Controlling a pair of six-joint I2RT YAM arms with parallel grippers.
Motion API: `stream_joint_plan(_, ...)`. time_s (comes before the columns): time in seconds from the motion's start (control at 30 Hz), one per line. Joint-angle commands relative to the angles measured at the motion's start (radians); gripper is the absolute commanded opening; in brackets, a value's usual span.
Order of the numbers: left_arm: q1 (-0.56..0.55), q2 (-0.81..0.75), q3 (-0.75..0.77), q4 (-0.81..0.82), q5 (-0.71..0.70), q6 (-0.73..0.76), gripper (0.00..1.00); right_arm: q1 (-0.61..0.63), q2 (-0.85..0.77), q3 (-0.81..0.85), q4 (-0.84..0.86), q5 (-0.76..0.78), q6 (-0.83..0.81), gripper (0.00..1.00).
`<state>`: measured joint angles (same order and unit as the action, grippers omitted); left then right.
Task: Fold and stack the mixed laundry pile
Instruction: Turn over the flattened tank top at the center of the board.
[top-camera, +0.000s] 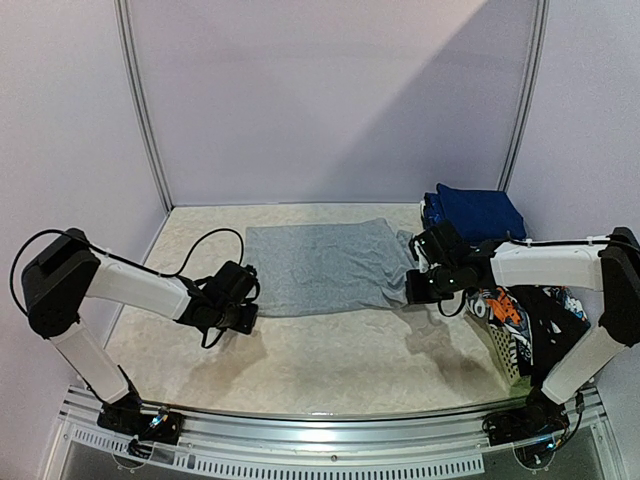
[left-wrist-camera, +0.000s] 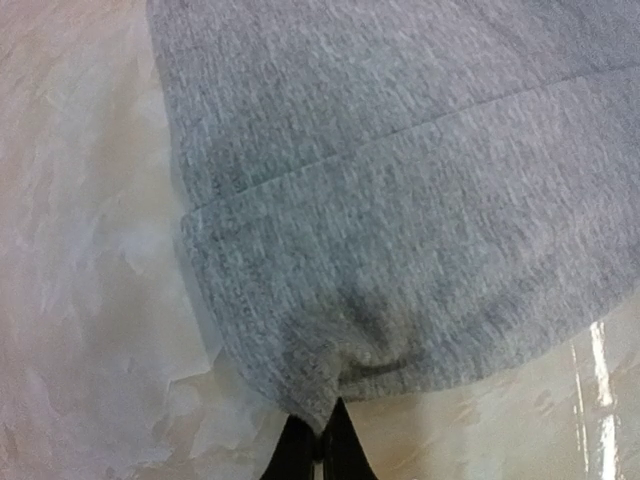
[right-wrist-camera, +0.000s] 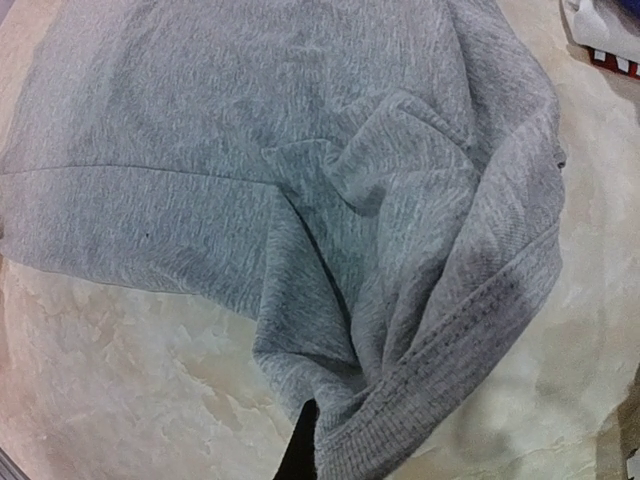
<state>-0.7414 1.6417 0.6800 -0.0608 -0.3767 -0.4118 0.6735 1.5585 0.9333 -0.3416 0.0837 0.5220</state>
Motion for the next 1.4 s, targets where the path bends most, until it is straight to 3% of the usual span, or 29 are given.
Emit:
stream_joint_plan(0.0,0.016,0.006,-0.019,0.043,0.003,0.030,0.00,0.004,-0.014,0.013,-0.042,0.050,0.003,0.00)
stream_joint_plan(0.4,0.014,-0.426,-0.036,-0.173,-0.031,0.046,0.00,0.004,-0.168,0.152,-0.198,0.161,-0.039,0.00)
stream_joint_plan(0.67,0.014,-0.726,0.058,-0.326,-0.061,0.054,0.00,0.004,-0.322,0.252,-0.228,0.188,-0.133,0.00)
stream_joint_plan(0.87,0.009,-0.841,0.168,-0.406,-0.051,0.089,0.00,0.004,-0.437,0.359,-0.271,0.090,-0.235,0.00)
stream_joint_plan(1.23,-0.026,-0.951,0.391,-0.376,0.112,0.219,0.00,0.003,-0.553,0.615,-0.370,-0.281,-0.383,0.00)
stream_joint_plan(1.37,-0.032,-0.967,0.439,-0.346,0.162,0.280,0.00,0.004,-0.556,0.697,-0.389,-0.307,-0.386,0.00)
